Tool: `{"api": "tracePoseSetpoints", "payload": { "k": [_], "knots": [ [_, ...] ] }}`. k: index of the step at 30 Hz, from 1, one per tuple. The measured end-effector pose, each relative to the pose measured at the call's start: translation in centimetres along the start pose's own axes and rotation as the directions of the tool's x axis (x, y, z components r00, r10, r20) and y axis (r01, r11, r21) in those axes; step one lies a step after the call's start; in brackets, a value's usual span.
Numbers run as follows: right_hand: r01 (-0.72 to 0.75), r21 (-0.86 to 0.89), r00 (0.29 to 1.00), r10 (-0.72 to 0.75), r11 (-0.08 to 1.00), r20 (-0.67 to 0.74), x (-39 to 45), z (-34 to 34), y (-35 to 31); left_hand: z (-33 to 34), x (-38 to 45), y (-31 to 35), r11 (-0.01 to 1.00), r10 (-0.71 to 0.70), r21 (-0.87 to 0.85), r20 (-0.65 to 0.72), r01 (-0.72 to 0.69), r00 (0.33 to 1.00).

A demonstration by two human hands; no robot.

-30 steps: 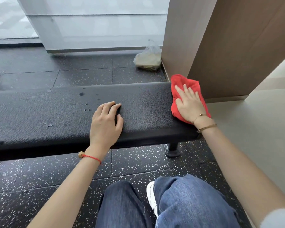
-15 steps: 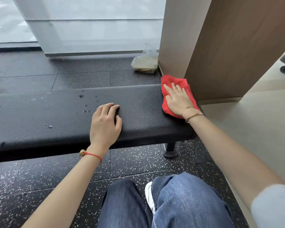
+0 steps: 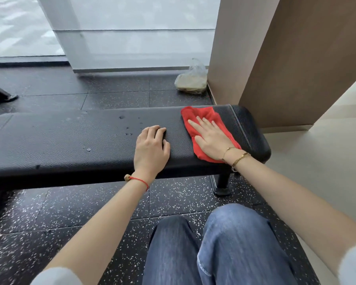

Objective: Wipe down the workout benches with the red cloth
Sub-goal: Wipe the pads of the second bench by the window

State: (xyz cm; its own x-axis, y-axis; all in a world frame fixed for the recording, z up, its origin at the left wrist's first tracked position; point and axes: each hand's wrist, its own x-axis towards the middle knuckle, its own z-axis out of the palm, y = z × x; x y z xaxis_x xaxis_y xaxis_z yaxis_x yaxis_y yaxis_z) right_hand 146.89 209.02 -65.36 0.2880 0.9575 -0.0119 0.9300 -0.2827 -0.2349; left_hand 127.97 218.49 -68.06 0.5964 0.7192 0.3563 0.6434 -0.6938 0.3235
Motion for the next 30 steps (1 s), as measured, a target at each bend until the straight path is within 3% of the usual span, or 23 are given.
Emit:
{"api": "tracePoseSetpoints", "payload": {
  "k": [4,8,13,18,22,26,30],
  "knots": [
    [-0.052,0.008,0.999,0.052,0.999,-0.004,4.4,0.4,-1.5,0.0,0.0,0.1,1.000,0.008,0.026,0.002,-0.008,1.000],
    [0.001,0.015,1.000,-0.001,1.000,0.005,8.3,0.8,-4.4,-0.3,0.1,0.1,1.000,0.010,-0.018,-0.005,-0.010,1.000],
    [0.218,0.010,0.975,-0.218,0.976,0.051,10.3,1.5,-7.0,-2.4,0.1,-1.9,0.997,-0.050,-0.063,-0.175,0.039,0.983],
    [0.456,0.002,0.889,-0.456,0.890,0.046,9.5,2.3,-6.9,-5.4,-1.2,-8.3,0.983,-0.136,0.089,-0.219,0.158,0.966],
    [0.442,0.028,0.895,-0.442,0.897,0.064,12.5,2.2,-7.4,-7.3,-2.3,-12.4,0.939,-0.256,0.174,-0.226,0.298,0.940],
    [0.377,0.019,0.923,-0.377,0.926,0.072,15.9,2.5,-11.3,-8.5,-2.0,-14.7,0.926,-0.292,0.181,-0.208,0.330,0.933],
    [0.485,0.008,0.873,-0.484,0.875,0.052,13.9,3.5,-12.7,-8.8,-2.0,-16.2,0.926,-0.313,0.175,-0.137,0.334,0.940]
  ]
}}
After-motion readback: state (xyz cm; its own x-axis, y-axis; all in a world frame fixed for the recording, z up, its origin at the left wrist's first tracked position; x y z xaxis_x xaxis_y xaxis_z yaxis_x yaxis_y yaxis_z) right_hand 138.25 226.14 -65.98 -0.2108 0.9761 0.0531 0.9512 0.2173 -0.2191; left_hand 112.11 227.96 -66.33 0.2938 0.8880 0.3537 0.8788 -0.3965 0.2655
